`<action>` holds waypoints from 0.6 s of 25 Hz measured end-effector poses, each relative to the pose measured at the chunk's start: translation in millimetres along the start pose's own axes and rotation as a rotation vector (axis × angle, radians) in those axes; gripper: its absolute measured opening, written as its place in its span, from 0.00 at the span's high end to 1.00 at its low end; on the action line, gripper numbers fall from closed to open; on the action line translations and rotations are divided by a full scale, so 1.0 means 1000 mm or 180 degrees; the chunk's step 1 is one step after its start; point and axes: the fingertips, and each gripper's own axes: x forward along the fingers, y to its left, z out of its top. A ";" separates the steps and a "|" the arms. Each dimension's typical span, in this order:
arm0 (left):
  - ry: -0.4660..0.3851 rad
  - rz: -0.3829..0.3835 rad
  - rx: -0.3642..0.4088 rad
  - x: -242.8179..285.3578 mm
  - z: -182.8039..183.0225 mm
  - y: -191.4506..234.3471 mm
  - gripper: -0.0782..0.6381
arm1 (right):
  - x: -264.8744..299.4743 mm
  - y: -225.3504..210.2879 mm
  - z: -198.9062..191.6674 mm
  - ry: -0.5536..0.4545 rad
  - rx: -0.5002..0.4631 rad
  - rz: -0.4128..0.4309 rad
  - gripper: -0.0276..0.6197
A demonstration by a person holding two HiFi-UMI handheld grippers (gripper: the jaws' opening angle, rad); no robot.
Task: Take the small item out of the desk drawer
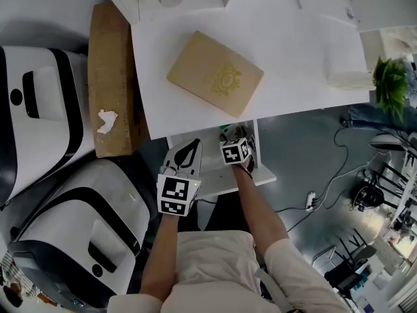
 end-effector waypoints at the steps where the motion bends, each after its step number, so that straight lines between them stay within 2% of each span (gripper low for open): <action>1: 0.0003 0.0005 0.0006 0.000 -0.001 0.001 0.87 | 0.002 -0.001 -0.002 0.0013 0.0072 0.0033 0.38; 8: -0.0002 0.0091 -0.0069 -0.003 -0.009 0.011 0.87 | 0.007 0.001 -0.002 0.0020 0.0240 0.0200 0.38; 11: 0.0009 0.0063 -0.0073 -0.001 -0.010 0.007 0.87 | 0.007 0.007 -0.005 0.0101 0.0144 0.0286 0.38; 15: -0.0004 0.0030 -0.0039 0.000 -0.008 0.002 0.87 | 0.006 0.006 -0.002 0.0096 -0.0013 0.0267 0.39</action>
